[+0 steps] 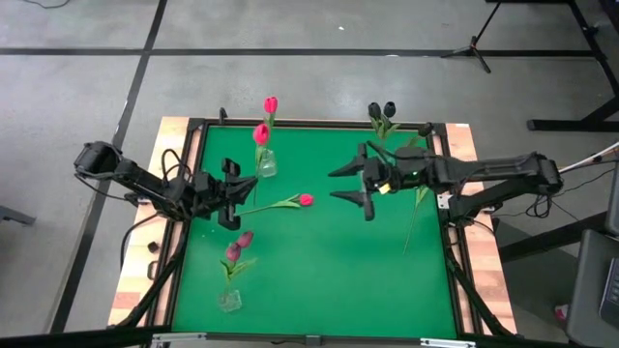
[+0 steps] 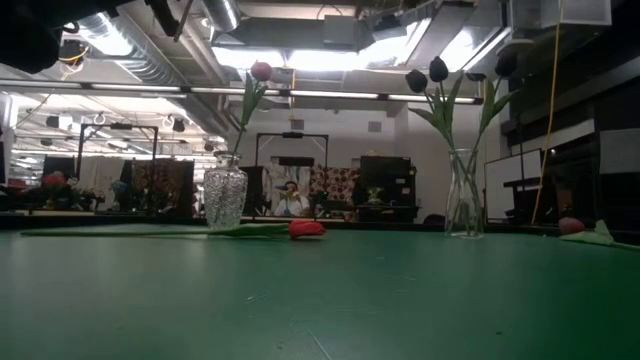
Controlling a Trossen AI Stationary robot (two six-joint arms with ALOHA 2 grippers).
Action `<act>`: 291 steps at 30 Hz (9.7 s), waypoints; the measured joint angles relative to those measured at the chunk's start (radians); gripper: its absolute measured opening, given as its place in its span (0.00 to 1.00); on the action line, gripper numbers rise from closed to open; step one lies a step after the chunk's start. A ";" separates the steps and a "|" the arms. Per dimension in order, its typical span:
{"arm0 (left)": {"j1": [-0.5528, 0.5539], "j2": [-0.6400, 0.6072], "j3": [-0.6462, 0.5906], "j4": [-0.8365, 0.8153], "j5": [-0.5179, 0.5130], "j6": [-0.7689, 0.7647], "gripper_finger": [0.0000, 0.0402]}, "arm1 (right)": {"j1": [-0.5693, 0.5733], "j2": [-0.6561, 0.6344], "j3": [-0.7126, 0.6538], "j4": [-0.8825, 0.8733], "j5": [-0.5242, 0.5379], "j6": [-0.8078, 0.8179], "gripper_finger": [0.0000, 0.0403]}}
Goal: Sort flowers into vase by color
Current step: Put the top pink flower into the top left transparent vase, then put the pink flower into the top left transparent vase
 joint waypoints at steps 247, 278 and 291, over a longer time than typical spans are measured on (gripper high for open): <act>-0.092 -0.513 0.002 -0.953 -0.536 -0.131 0.31 | -0.345 0.809 0.523 0.290 0.110 -0.044 0.57; 0.027 -0.298 0.001 -1.429 -0.304 -0.443 0.31 | -0.316 0.368 0.523 -0.439 0.142 -0.096 0.57; 0.144 -0.034 0.001 -1.387 0.094 -0.464 0.31 | -0.141 0.265 0.523 -0.549 0.380 -0.126 0.57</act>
